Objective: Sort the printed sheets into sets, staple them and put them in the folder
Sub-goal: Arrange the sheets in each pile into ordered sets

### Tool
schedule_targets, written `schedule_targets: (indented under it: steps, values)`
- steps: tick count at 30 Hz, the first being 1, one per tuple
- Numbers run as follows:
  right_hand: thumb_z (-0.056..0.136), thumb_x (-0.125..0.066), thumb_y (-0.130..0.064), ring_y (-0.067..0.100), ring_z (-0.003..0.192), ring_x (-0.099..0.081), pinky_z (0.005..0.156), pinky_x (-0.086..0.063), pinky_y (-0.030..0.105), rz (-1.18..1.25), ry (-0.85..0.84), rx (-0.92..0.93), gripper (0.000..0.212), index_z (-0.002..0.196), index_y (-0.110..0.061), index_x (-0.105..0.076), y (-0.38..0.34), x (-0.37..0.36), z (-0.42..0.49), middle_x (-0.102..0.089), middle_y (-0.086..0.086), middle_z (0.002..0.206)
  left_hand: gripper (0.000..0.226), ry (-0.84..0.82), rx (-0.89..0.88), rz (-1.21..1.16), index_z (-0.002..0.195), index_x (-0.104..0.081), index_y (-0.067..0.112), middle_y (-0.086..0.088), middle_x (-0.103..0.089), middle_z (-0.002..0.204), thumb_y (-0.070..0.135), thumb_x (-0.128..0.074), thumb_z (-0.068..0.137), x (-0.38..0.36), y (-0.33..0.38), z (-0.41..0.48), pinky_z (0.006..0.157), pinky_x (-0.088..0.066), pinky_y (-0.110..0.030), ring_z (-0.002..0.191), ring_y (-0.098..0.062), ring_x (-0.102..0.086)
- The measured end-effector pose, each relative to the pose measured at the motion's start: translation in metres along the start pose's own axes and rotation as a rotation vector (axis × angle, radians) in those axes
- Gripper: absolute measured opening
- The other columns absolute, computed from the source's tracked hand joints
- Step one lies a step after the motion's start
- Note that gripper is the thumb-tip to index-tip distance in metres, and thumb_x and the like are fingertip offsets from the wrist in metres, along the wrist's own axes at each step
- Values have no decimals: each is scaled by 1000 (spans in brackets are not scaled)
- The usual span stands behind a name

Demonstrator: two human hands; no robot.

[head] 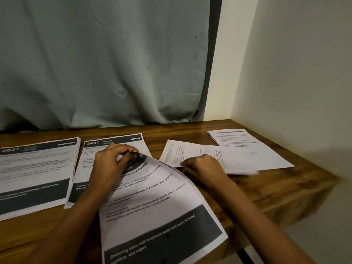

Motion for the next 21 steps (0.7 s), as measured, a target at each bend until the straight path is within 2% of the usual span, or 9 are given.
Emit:
schedule_targets:
  steps: [3, 5, 8, 10, 12, 14, 16, 18, 21]
  values:
    - [95, -54, -36, 13, 110, -60, 90, -47, 24, 323, -134, -64, 35, 125, -20, -63, 5, -9, 2, -62, -3, 128, 23, -1, -10, 5, 93, -66, 35, 13, -61, 95, 13, -65, 87, 1, 0, 0, 93, -49, -34, 98, -14, -59]
    - [97, -51, -34, 15, 115, -57, 93, -45, 23, 470, -129, -93, 35, 126, -19, -61, 16, -4, 4, -58, -3, 133, 25, -7, -11, 15, 92, -65, 37, 17, -59, 93, 12, -66, 87, 1, -1, 1, 99, -47, -46, 102, -17, -60]
    - [98, -48, -30, 20, 129, -48, 103, -40, 34, 298, -54, -163, 35, 133, -26, -55, 48, 9, 7, -48, -3, 144, 25, -16, -5, 10, 93, -65, 38, 18, -59, 93, 13, -67, 87, -1, -3, 3, 101, -45, -51, 103, -14, -59]
    - [99, -47, -31, 27, 141, -31, 111, -30, 44, 133, -194, -222, 40, 139, -31, -47, 70, 4, 5, -31, -2, 154, 24, -15, -15, 2, 93, -66, 37, 17, -60, 93, 14, -67, 87, -2, -5, 3, 102, -44, -49, 94, -1, -55]
    - [100, -42, -36, 33, 145, -18, 116, -21, 51, 78, -389, -269, 43, 142, -38, -39, 83, -6, -2, -15, 1, 159, 22, -21, -14, 2, 94, -67, 36, 14, -62, 96, 15, -67, 87, -3, -6, 4, 101, -46, -46, 95, -4, -56]
    - [101, -37, -39, 35, 145, -18, 115, -20, 48, 69, -491, -286, 46, 146, -41, -31, 81, -14, -9, -10, 4, 160, 20, -26, -6, 9, 95, -69, 34, 11, -64, 99, 16, -67, 87, -4, -7, 4, 98, -48, -42, 98, -10, -58]
    - [101, -32, -44, 36, 144, -20, 114, -22, 49, 0, -517, -276, 49, 149, -40, -23, 73, -14, -13, -16, 6, 159, 18, -21, -11, 15, 97, -71, 30, 7, -66, 100, 15, -66, 87, -5, -8, 3, 95, -48, -34, 97, -10, -59]
    - [101, -31, -44, 36, 141, -25, 112, -27, 50, -46, -530, -264, 50, 150, -36, -23, 63, -11, -13, -32, 8, 153, 18, -12, -24, 17, 97, -73, 26, 5, -68, 100, 13, -67, 87, -5, -8, 2, 88, -45, -19, 94, -8, -59]
    - [100, -38, -40, 24, 112, -43, 93, -43, 37, -7, -564, -226, 35, 132, -29, -45, 49, -6, -13, -53, 6, 114, 17, -9, -23, 10, 98, -73, 24, 5, -69, 100, 13, -66, 87, -5, -8, 1, 81, -41, -10, 92, -7, -61]
Point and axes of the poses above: each hand's wrist, its own z-axis towards the middle knuckle, its own x-axis out of the back of the hand, y = z × x, the point moved 3 cm from there along z, towards the middle knuckle
